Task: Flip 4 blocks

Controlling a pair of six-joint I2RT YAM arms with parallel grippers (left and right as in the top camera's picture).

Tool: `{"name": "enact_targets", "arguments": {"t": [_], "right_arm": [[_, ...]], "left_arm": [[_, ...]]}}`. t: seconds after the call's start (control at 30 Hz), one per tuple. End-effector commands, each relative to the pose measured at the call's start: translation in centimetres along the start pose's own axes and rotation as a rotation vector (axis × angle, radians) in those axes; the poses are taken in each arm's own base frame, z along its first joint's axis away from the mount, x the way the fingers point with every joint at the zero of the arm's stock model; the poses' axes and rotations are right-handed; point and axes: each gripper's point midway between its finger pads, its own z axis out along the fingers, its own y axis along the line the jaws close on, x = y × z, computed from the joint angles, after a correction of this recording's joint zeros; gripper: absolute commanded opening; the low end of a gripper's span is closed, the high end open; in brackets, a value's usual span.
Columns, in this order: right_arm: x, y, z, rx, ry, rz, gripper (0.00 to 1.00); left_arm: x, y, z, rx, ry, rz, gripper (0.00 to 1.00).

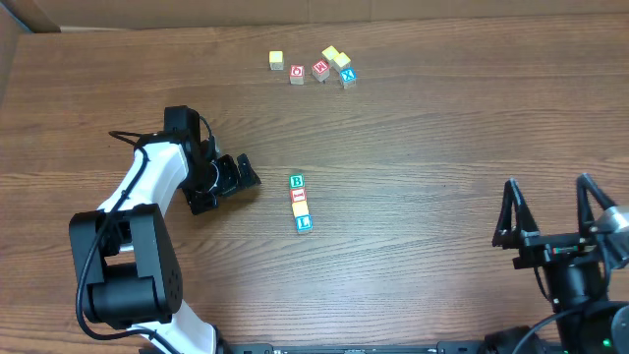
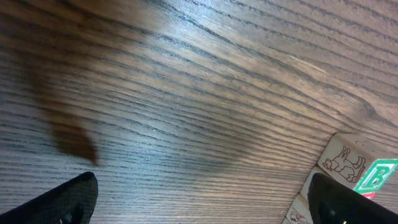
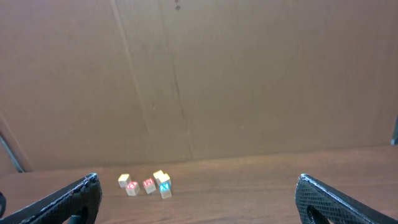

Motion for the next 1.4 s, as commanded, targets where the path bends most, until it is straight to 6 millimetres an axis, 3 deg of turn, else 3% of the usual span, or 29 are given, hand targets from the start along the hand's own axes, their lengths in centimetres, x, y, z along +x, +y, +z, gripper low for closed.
{"name": "enact_targets", "arguments": {"t": [0.0,0.2,0.47,0.67,0.87,1.37], "right_arm": [[1.7,-0.2,0.0,-0.009,-0.024,-0.005,1.00],[2.3,-0.1,-0.3,-0.051,-0.169,0.010,1.00],[-1.9,0.8,-2.5,-0.137,-0.506,0.037,1.00],[-3.7,1.2,-4.1,-0.170,-0.636,0.045,1.00],[-3.0,1.2,-3.6,-0.171,-0.608,0.027,1.00],[1.6,0.8,-1.8,-0.191,-0.589,-0.026,1.00]], "left_arm": [[-0.6,-0.7,-0.6,0.022,-0.021,0.025,1.00],[-0.6,-0.7,-0.6,0.022,-0.021,0.025,1.00],[-0.6,-0.7,-0.6,0.022,-0.021,0.025,1.00],[-0.6,-0.7,-0.6,0.022,-0.021,0.025,1.00],[-0.6,-0.7,-0.6,0.022,-0.021,0.025,1.00],[-0.6,-0.7,-0.6,0.022,-0.021,0.025,1.00]]}}
